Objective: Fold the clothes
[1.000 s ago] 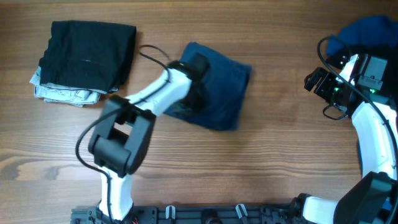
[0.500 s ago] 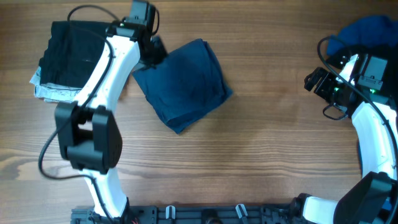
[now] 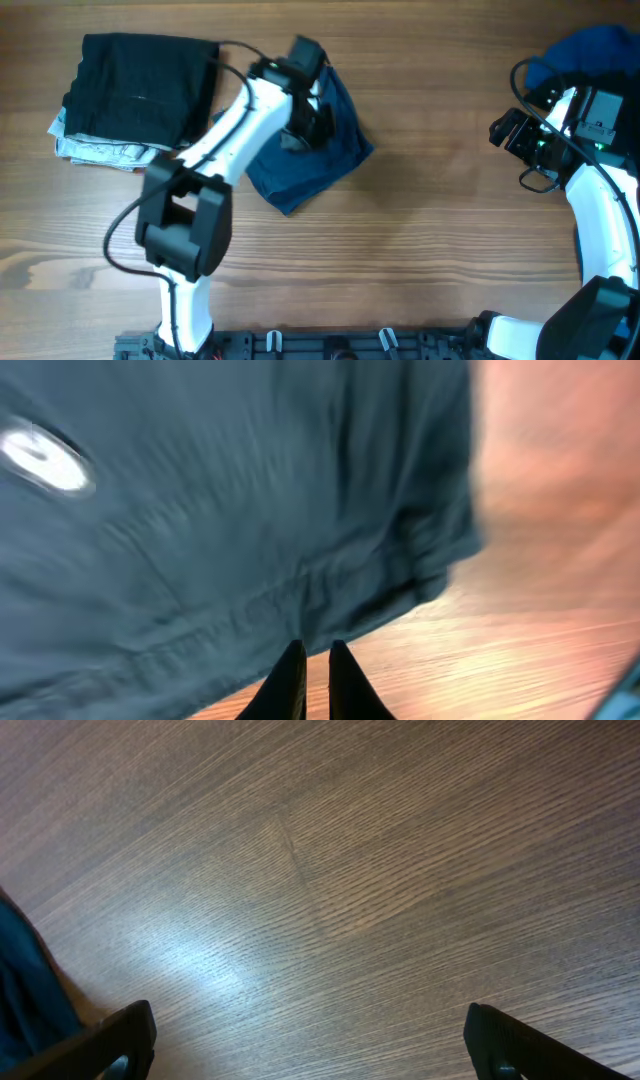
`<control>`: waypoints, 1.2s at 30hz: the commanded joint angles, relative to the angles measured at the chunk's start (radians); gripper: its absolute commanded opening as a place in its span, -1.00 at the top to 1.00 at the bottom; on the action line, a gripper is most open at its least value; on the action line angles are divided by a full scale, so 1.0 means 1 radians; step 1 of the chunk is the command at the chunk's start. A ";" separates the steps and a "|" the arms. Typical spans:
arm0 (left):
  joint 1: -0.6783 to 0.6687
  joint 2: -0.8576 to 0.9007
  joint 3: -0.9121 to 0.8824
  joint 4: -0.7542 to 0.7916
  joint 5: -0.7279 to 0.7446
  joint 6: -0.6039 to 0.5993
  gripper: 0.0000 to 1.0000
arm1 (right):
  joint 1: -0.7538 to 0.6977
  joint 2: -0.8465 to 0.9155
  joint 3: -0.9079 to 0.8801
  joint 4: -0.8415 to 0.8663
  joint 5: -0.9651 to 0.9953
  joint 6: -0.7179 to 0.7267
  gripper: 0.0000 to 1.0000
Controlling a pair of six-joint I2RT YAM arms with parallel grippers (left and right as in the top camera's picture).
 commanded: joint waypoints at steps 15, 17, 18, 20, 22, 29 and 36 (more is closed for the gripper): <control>0.121 0.046 -0.282 -0.017 -0.357 -0.033 0.71 | 0.002 0.007 0.006 0.002 0.021 0.006 -0.99; 0.165 0.046 -0.284 -0.031 -0.393 -0.033 0.76 | 0.002 0.007 0.006 0.002 0.021 0.006 -0.99; 0.189 0.045 -0.282 -0.031 -0.404 -0.033 0.77 | 0.002 0.007 0.006 0.002 0.021 0.007 -0.99; 0.235 0.042 -0.260 -0.039 -0.406 -0.033 0.85 | 0.002 0.007 0.006 0.002 0.021 0.006 -0.99; 0.263 0.032 -0.210 -0.073 -0.394 -0.033 0.90 | 0.002 0.007 0.006 0.002 0.021 0.006 -0.99; 0.213 -0.051 0.047 -0.155 -0.376 -0.033 0.91 | 0.002 0.007 0.006 0.002 0.021 0.006 -0.99; 0.106 -0.048 0.082 0.121 -0.330 -0.066 0.88 | 0.002 0.007 0.006 0.002 0.021 0.006 -0.99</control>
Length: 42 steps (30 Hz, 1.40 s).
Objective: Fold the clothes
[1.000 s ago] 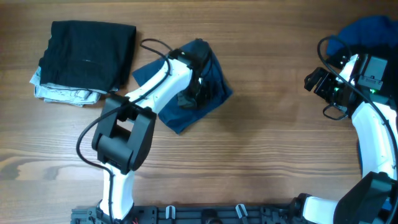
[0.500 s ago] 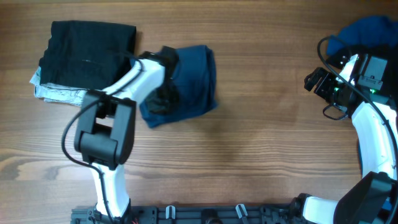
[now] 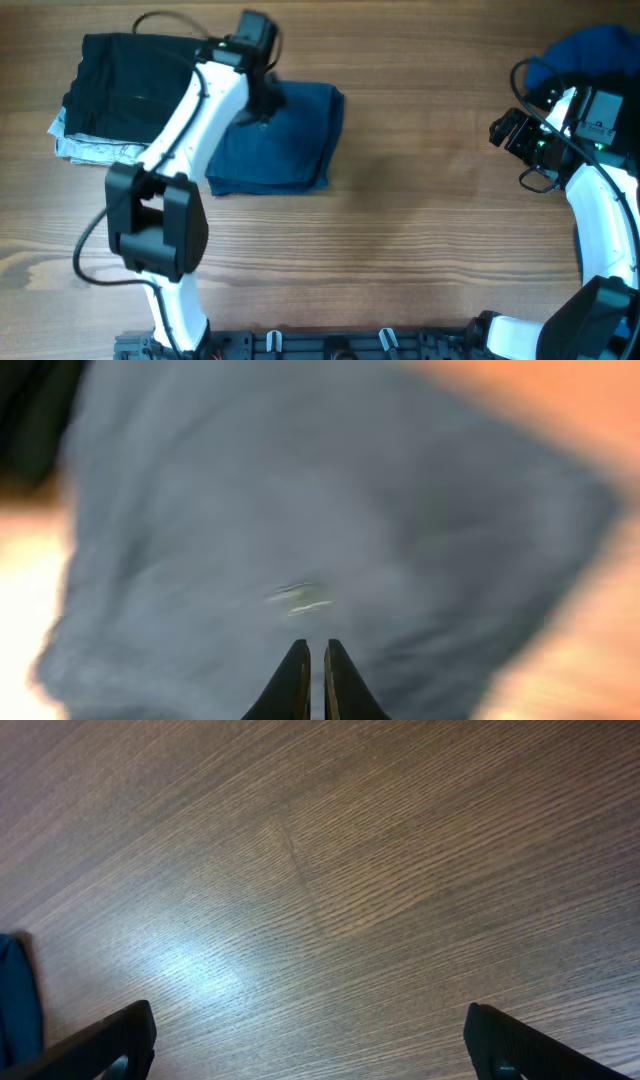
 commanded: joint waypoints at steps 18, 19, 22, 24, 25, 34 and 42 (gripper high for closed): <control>-0.210 0.306 0.008 0.388 0.196 -0.092 0.92 | 0.002 0.007 0.006 0.002 0.021 0.006 -1.00; -0.226 0.306 0.008 0.380 0.234 -0.066 0.92 | 0.002 0.007 0.006 0.002 0.021 0.006 -1.00; -0.275 0.305 0.008 0.345 0.322 0.005 0.92 | 0.002 0.007 0.006 0.002 0.021 0.006 -0.99; -0.331 0.305 0.008 0.250 0.335 0.059 0.92 | 0.002 0.007 0.006 0.002 0.021 0.006 -0.99; -0.350 0.305 0.008 0.208 0.335 0.073 0.92 | 0.002 0.007 0.006 0.002 0.021 0.006 -1.00; -0.435 0.270 0.008 -0.068 0.293 0.108 0.92 | 0.002 0.007 0.006 0.002 0.021 0.007 -0.99; -0.369 -0.025 0.008 -0.047 0.188 0.029 0.92 | 0.002 0.007 0.006 0.002 0.021 0.006 -1.00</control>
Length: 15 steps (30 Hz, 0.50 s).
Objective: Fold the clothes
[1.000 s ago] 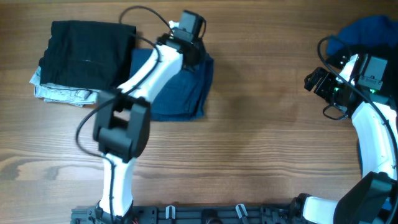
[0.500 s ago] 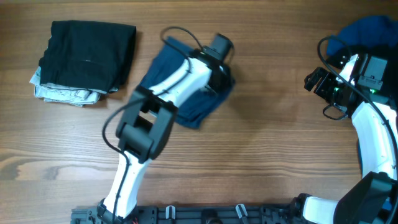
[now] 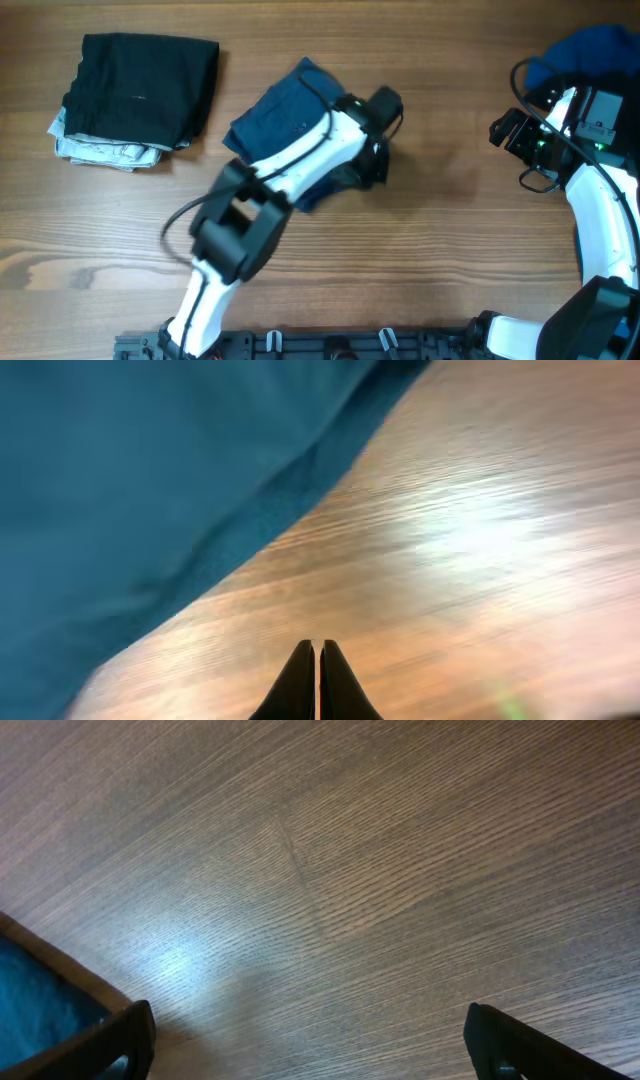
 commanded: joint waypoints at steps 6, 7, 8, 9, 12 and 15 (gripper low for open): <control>0.113 -0.200 0.005 0.124 -0.236 -0.121 0.92 | 0.002 0.007 0.006 0.002 0.021 0.006 -0.99; 0.126 -0.200 0.005 0.114 -0.251 -0.145 0.92 | 0.002 0.007 0.006 0.002 0.021 0.006 -0.99; 0.142 -0.200 0.005 0.098 -0.261 -0.166 0.92 | 0.002 0.007 0.006 0.002 0.021 0.006 -0.99; 0.163 -0.200 0.005 0.073 -0.265 -0.188 0.92 | 0.002 0.007 0.006 0.002 0.021 0.006 -0.99; 0.209 -0.199 0.005 0.029 -0.266 -0.249 0.92 | 0.002 0.007 0.006 0.002 0.021 0.006 -0.99; 0.246 -0.199 -0.014 0.023 -0.269 -0.324 0.92 | 0.002 0.007 0.006 0.002 0.021 0.006 -1.00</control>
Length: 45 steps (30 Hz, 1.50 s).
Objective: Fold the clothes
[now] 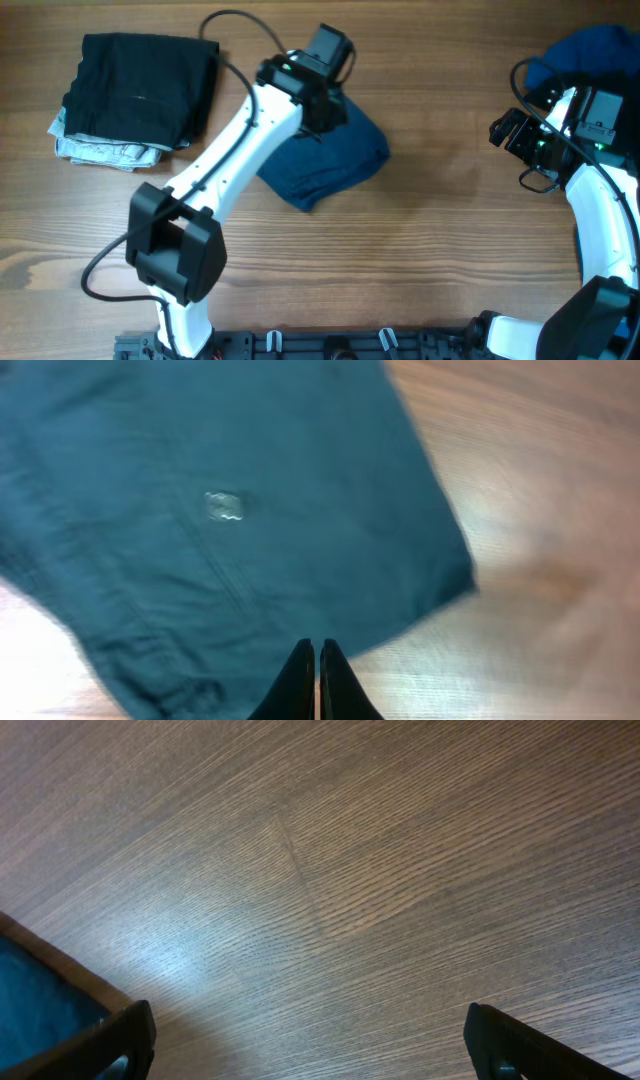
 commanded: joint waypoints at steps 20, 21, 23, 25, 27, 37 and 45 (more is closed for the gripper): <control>0.059 0.019 -0.269 -0.016 -0.098 -0.332 -0.99 | 0.002 0.007 0.006 0.002 0.021 0.006 -0.99; 0.059 0.020 -0.276 -0.010 -0.098 -0.332 -0.99 | 0.002 0.007 0.006 0.002 0.021 0.006 -1.00; 0.059 0.020 -0.294 0.009 -0.098 -0.336 -0.99 | 0.002 0.007 0.006 0.002 0.021 0.006 -1.00; 0.059 0.020 -0.322 0.027 -0.098 -0.360 -1.00 | 0.002 0.007 0.006 0.002 0.021 0.006 -1.00; 0.059 0.020 -0.350 0.051 -0.098 -0.377 -1.00 | 0.002 0.007 0.006 0.002 0.021 0.006 -0.99; 0.078 0.020 -0.502 0.190 -0.098 -0.415 -1.00 | 0.002 0.006 0.006 0.002 0.021 0.006 -1.00; 0.080 0.020 -0.617 0.318 -0.098 -0.491 -0.95 | 0.002 0.007 0.006 0.002 0.021 0.006 -0.99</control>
